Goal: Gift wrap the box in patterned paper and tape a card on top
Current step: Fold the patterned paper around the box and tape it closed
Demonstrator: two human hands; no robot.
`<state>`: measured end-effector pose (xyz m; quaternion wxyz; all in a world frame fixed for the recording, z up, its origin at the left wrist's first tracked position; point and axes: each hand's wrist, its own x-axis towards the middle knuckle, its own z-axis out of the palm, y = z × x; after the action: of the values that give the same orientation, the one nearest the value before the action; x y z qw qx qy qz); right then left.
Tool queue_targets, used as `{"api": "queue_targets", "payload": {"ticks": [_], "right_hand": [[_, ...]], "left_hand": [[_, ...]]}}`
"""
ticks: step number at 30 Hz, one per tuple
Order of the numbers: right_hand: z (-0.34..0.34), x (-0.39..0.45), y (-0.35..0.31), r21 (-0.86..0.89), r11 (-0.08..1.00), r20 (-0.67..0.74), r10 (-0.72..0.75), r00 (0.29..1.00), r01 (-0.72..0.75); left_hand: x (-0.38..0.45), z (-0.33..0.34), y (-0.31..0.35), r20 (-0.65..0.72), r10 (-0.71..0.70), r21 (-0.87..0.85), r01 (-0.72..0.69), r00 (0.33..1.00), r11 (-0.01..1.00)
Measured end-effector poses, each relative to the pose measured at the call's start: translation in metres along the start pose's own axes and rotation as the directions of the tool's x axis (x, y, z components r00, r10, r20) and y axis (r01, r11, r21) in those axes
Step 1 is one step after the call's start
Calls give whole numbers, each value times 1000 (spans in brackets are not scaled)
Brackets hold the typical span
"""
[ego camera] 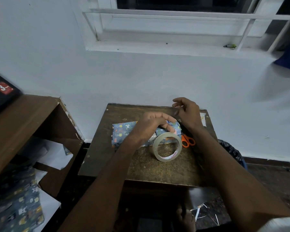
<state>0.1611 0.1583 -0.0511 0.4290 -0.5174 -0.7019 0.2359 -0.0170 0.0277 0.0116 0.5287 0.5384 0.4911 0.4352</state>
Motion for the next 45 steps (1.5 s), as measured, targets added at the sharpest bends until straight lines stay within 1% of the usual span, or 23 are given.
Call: {"api": "queue_targets", "payload": {"ticks": [4, 7, 11, 20, 22, 25, 27, 30, 33, 35, 37, 38, 40, 42, 45], "right_hand": [[0, -1, 4, -21, 1000, 18, 1, 1000, 0], [-1, 0, 1, 52, 999, 0, 4, 1000, -4], [-5, 3, -4, 163, 986, -58, 53, 997, -43], [-27, -15, -24, 205, 973, -75, 121, 990, -103], [-34, -27, -32, 226, 968, -43, 125, 991, -112], [-44, -52, -48, 300, 941, 65, 141, 988, -154], [-53, -72, -59, 320, 930, 108, 153, 982, -180], [-65, -97, -67, 291, 940, 169, 136, 976, -181], [-69, -110, -71, 288, 942, 264, 94, 960, -171], [-67, -110, -71, 215, 966, 320, 68, 945, -143], [-63, -108, -71, 129, 987, 342, 48, 939, -98], [-62, -107, -70, 114, 990, 347, 38, 937, -83], [-58, -105, -68, 124, 990, 361, 17, 932, -66], [-55, -103, -66, 120, 992, 381, -11, 924, -38], [-52, -103, -64, 110, 993, 408, -13, 913, -35]], "left_hand": [[0, 0, 0, -1, -5, 21, 5, 1000, 1000], [0, -1, 0, 1, -8, 9, 8, 1000, 1000], [2, -2, -2, 0, -13, 20, 13, 1000, 1000], [0, -2, -1, 10, 1, -12, -1, 1000, 1000], [0, -2, 0, 13, 9, -21, -8, 1000, 1000], [-1, -2, 1, 19, 12, -41, -11, 1000, 999], [-2, -2, 1, 19, 14, -54, -13, 1000, 998], [-3, -2, 2, 15, 23, -53, -22, 1000, 998], [-3, -2, 2, 13, 38, -57, -38, 999, 998], [-3, -3, 2, 21, 40, -72, -38, 999, 997], [-3, -4, 0, 31, 49, -56, -47, 998, 997], [-3, -5, -1, 39, 64, -32, -63, 997, 998], [-4, -6, -3, 59, 101, -3, -101, 993, 995], [-3, -7, -5, 58, 128, -17, -128, 990, 992], [-2, -9, -6, 42, 154, -22, -153, 987, 988]]}}
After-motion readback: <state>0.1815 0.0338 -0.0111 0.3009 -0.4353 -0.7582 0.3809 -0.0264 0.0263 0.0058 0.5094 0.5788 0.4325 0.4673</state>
